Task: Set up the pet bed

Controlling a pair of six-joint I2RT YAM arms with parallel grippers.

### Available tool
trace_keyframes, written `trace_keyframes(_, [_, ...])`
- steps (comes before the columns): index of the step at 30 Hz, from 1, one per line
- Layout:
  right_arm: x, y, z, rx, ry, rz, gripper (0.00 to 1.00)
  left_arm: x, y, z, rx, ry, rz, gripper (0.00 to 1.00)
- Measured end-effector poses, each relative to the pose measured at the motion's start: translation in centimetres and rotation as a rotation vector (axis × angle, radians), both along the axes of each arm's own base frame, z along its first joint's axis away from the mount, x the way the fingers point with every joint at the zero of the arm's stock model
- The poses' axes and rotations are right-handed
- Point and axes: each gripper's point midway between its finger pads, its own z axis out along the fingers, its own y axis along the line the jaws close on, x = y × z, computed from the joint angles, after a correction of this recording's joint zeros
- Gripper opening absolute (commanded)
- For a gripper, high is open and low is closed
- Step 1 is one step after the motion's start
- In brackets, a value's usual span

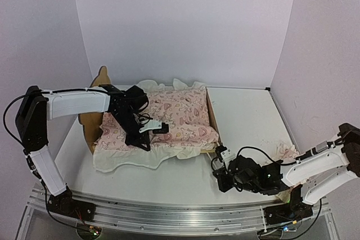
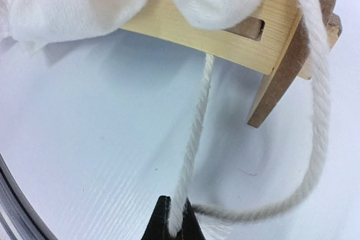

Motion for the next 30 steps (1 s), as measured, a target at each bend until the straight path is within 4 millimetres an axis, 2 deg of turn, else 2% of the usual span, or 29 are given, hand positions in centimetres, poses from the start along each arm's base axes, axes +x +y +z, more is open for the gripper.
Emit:
trace_keyframes(3, [-0.7, 0.4, -0.2, -0.039, 0.058, 0.034, 0.0, 0.0, 0.6, -1.4, 0.017, -0.021, -0.023, 0.01])
trace_keyframes(8, [-1.4, 2.2, 1.0, -0.028, 0.118, 0.081, 0.0, 0.1, 1.1, -1.7, 0.002, -0.039, -0.046, 0.34])
trace_keyframes(12, [-2.5, 2.0, 0.1, -0.066, 0.184, 0.12, 0.0, 0.3, 1.5, -1.6, 0.001, -0.044, -0.047, 0.62])
trace_keyframes(15, [-3.6, 1.7, -0.3, -0.102, 0.241, 0.15, 0.0, 0.2, 1.8, -0.9, -0.003, -0.053, -0.051, 0.76])
trace_keyframes(17, [-4.3, 1.5, -0.3, -0.123, 0.282, 0.173, 0.0, -0.1, 2.0, 0.3, -0.023, -0.072, -0.058, 0.84])
trace_keyframes(20, [-5.5, 1.1, 0.3, -0.13, 0.332, 0.206, 0.0, -0.7, 2.1, 2.7, -0.07, -0.103, -0.064, 0.89])
trace_keyframes(24, [-7.0, 0.7, 0.7, -0.126, 0.391, 0.258, 0.02, -1.3, 2.6, 5.8, -0.129, -0.139, -0.046, 0.9])
trace_keyframes(26, [-7.7, 0.5, 0.4, -0.135, 0.421, 0.28, 0.16, -1.3, 3.2, 6.8, -0.145, -0.151, -0.018, 0.9])
trace_keyframes(28, [-8.2, 0.4, 0.3, -0.142, 0.443, 0.291, 0.29, -1.1, 4.4, 6.8, -0.137, -0.151, 0.022, 0.9])
trace_keyframes(30, [-8.7, 0.1, 0.1, -0.155, 0.464, 0.304, 0.39, -0.9, 6.4, 6.3, -0.106, -0.154, 0.081, 0.89])
